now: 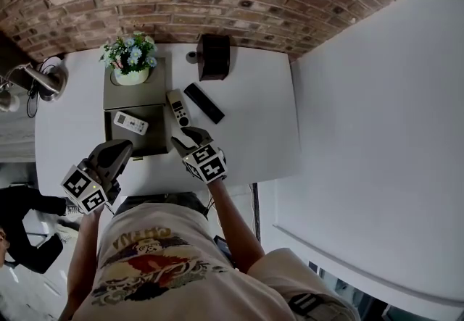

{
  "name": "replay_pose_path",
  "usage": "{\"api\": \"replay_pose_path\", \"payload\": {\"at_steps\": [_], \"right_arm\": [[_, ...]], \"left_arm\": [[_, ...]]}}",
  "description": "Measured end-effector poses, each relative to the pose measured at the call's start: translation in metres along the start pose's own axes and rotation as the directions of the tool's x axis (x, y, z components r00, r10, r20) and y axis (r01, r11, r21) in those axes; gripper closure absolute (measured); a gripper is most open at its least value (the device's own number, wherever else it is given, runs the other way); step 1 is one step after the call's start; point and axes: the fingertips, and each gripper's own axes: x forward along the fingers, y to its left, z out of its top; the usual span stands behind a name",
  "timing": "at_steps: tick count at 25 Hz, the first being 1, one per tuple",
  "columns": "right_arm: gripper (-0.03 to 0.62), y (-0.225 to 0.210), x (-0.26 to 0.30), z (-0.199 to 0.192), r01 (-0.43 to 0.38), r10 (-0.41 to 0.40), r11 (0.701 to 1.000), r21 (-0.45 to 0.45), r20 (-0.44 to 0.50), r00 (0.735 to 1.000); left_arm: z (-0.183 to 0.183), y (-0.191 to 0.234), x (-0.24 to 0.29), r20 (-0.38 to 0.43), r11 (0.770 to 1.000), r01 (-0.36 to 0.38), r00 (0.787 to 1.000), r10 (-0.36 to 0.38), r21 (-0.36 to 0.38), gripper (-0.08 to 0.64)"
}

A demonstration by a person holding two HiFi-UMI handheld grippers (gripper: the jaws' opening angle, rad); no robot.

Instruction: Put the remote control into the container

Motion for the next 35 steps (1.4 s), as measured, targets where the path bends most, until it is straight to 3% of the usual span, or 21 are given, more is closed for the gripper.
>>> {"api": "replay_pose_path", "payload": {"at_steps": [10, 28, 35], "right_arm": [[0.371, -0.028, 0.026, -0.019, 0.06, -0.06, 0.998, -0.007, -0.084, 0.995], [0.336, -0.071, 0.07, -0.057, 0.109, -0.099, 0.994, 0.03, -0.222, 0.97], [0.324, -0.078, 0.086, -0.055, 0.098, -0.087, 0.995, 0.031, -0.254, 0.963]], "left_arm": [[-0.011, 0.012, -0.002, -0.028, 0.999, -0.042, 0.999, 0.042, -0.034, 0.554], [-0.033, 0.046, 0.008, -0.056, 0.99, -0.067, 0.997, 0.06, -0.121, 0.554], [-0.037, 0.055, 0.005, -0.055, 0.986, -0.092, 0.995, 0.085, -0.142, 0.554]]}}
